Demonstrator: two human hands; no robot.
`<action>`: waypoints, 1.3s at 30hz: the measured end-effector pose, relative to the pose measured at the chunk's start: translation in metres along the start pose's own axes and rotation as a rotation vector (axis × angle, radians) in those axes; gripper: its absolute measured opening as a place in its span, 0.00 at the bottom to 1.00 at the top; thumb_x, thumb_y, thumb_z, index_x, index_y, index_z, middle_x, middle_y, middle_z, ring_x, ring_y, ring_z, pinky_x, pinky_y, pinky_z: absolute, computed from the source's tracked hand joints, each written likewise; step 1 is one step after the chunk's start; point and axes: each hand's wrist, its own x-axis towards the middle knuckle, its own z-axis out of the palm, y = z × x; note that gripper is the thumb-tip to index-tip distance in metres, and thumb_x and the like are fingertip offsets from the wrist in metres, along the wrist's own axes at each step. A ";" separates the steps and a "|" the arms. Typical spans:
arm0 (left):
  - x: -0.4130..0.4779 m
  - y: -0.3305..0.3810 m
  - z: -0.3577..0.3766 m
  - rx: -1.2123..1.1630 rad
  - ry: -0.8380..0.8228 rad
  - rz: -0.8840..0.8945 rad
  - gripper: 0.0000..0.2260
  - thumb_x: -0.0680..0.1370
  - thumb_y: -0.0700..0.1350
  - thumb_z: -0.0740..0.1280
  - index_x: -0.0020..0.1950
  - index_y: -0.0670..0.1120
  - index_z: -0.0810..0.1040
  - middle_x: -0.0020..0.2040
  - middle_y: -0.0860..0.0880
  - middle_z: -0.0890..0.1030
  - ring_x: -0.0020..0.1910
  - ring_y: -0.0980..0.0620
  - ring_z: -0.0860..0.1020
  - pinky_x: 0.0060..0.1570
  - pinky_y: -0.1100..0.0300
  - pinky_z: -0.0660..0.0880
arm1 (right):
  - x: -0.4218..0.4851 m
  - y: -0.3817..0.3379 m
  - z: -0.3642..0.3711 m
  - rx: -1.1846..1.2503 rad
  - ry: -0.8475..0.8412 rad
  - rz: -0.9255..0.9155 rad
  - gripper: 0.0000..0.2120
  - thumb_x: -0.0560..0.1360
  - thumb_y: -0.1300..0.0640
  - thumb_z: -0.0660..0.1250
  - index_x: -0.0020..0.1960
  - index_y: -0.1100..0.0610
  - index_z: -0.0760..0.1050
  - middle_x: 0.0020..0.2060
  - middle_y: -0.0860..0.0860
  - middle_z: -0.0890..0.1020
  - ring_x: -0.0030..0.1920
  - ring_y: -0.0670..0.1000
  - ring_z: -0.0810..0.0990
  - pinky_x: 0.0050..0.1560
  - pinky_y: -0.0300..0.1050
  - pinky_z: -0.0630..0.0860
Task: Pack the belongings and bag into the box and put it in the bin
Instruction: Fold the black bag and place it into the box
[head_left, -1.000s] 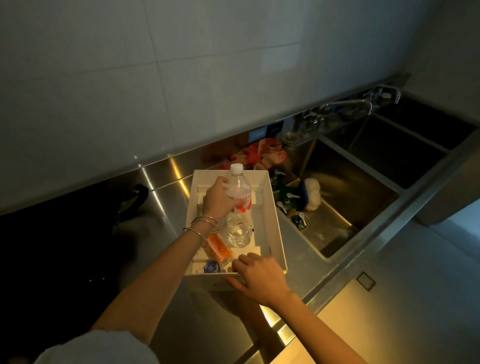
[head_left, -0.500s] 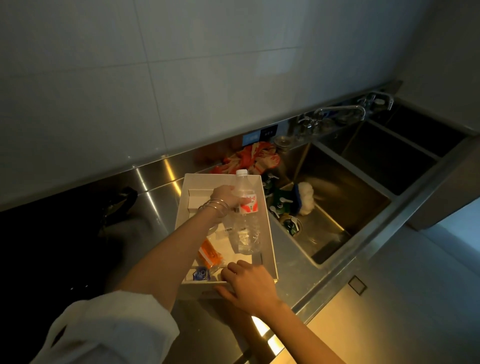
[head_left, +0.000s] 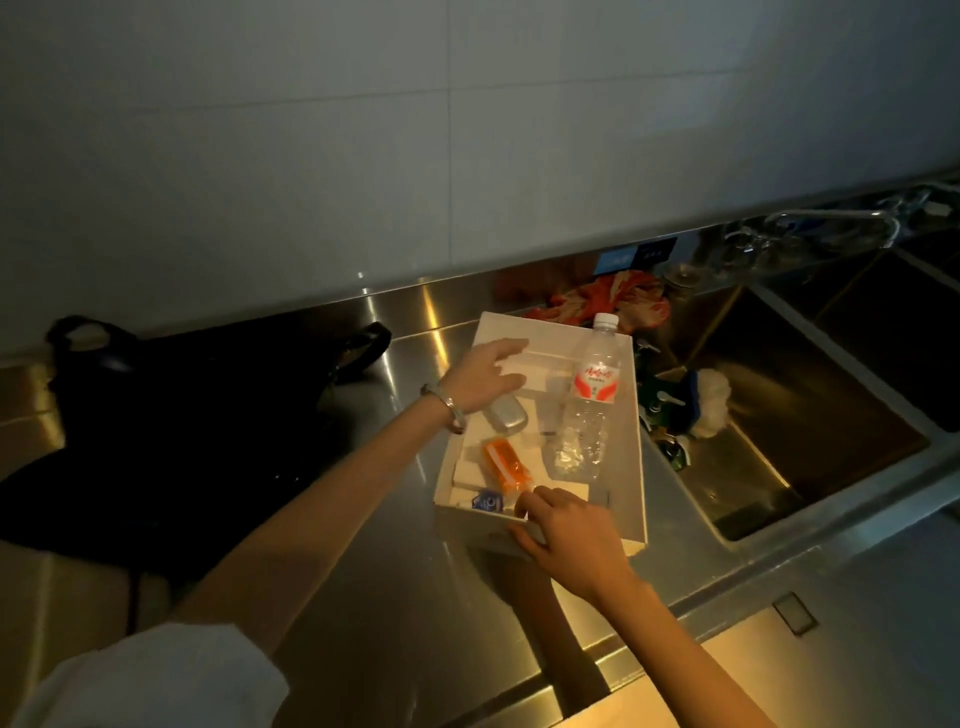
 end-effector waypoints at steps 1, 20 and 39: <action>-0.016 -0.008 -0.014 -0.001 0.057 0.023 0.19 0.76 0.36 0.65 0.67 0.42 0.69 0.67 0.43 0.71 0.66 0.48 0.69 0.61 0.62 0.66 | 0.005 -0.007 -0.001 0.019 0.011 -0.016 0.10 0.75 0.47 0.62 0.52 0.51 0.73 0.46 0.52 0.81 0.43 0.53 0.80 0.35 0.46 0.76; -0.160 -0.187 -0.095 0.444 0.412 -0.383 0.25 0.72 0.41 0.71 0.67 0.45 0.69 0.66 0.43 0.70 0.63 0.43 0.71 0.61 0.48 0.72 | 0.037 -0.098 0.019 0.190 0.010 -0.180 0.14 0.72 0.49 0.55 0.46 0.56 0.76 0.41 0.53 0.80 0.40 0.52 0.78 0.31 0.36 0.67; -0.235 -0.153 -0.169 0.170 0.763 -0.150 0.09 0.71 0.36 0.71 0.46 0.49 0.83 0.43 0.54 0.81 0.44 0.59 0.77 0.47 0.72 0.72 | 0.199 -0.175 0.014 -0.065 -0.201 -0.396 0.42 0.68 0.50 0.72 0.72 0.40 0.50 0.74 0.50 0.55 0.73 0.60 0.47 0.67 0.70 0.54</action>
